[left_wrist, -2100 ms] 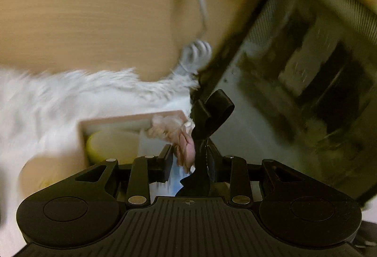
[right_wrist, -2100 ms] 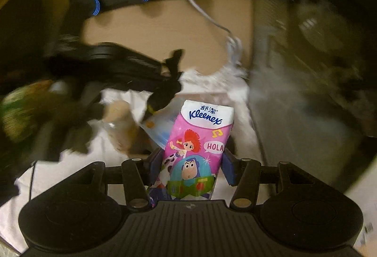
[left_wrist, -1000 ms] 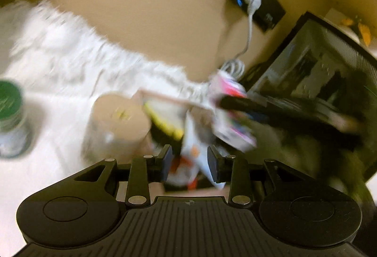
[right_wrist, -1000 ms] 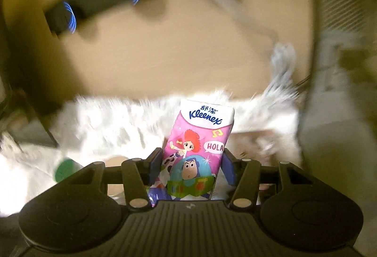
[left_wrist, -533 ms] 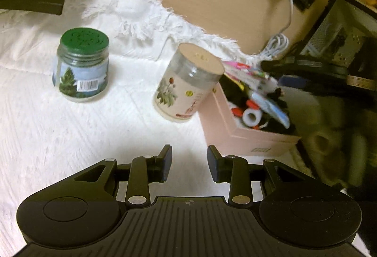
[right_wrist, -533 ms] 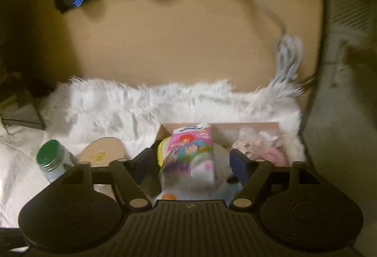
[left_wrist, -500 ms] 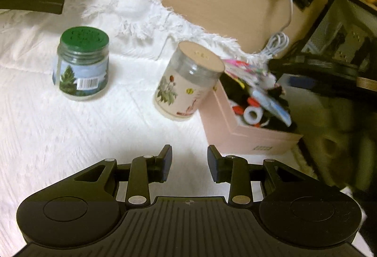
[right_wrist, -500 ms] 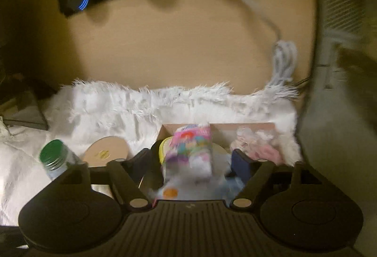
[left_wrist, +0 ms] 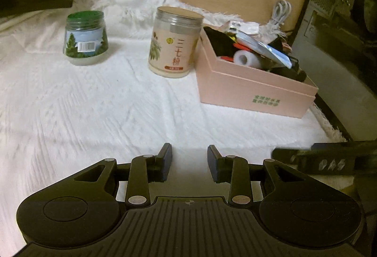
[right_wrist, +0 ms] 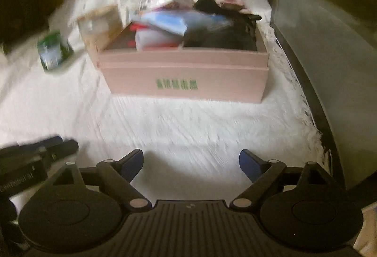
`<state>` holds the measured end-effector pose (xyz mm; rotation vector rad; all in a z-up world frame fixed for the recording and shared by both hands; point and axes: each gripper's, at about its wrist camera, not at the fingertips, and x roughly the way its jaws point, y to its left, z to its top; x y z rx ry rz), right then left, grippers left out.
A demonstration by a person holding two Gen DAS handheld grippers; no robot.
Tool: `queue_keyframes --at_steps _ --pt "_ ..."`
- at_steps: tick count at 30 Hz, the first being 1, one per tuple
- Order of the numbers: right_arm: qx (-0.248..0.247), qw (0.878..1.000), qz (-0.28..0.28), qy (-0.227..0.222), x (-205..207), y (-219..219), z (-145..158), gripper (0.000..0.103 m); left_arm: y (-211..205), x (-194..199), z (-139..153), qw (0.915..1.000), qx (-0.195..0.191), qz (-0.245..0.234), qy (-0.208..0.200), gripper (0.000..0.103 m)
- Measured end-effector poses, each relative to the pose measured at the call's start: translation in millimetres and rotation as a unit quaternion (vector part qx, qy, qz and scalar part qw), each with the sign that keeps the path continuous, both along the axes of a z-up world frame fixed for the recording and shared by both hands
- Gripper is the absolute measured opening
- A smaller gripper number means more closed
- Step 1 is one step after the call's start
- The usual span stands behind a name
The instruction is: Organize soft objects
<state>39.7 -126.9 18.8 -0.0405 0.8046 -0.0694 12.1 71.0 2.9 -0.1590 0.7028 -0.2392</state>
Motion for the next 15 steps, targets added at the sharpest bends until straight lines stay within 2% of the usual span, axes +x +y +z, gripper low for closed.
queue_keyframes --at_steps 1,2,5,9,11,14,15 --pt "-0.022 1.000 0.011 -0.004 -3 3 -4 0.094 -6 -4 -1 0.9999 0.010 0.002 -0.004 0.037" --pt "-0.032 0.999 0.010 -0.013 -7 5 -7 0.103 -13 -8 -2 0.9996 0.024 0.003 -0.012 0.037" --pt "-0.022 0.999 -0.003 -0.034 -14 -3 -11 0.103 -28 -15 -6 0.9978 0.059 0.013 -0.028 0.038" --pt "-0.023 0.999 0.006 -0.026 -8 -4 -10 0.103 -42 -17 -7 0.9944 0.097 0.018 -0.038 0.040" --pt "-0.026 0.999 0.013 -0.031 -7 -3 -11 0.103 -43 -17 -7 0.9942 0.098 0.024 -0.038 0.040" --pt "-0.035 0.995 0.052 -0.081 -13 -6 -20 0.103 -42 -16 -7 0.9950 0.088 0.034 -0.033 0.040" --pt "-0.023 0.995 0.051 -0.078 -13 -10 -20 0.103 -43 -16 -7 0.9945 0.093 0.034 -0.034 0.040"
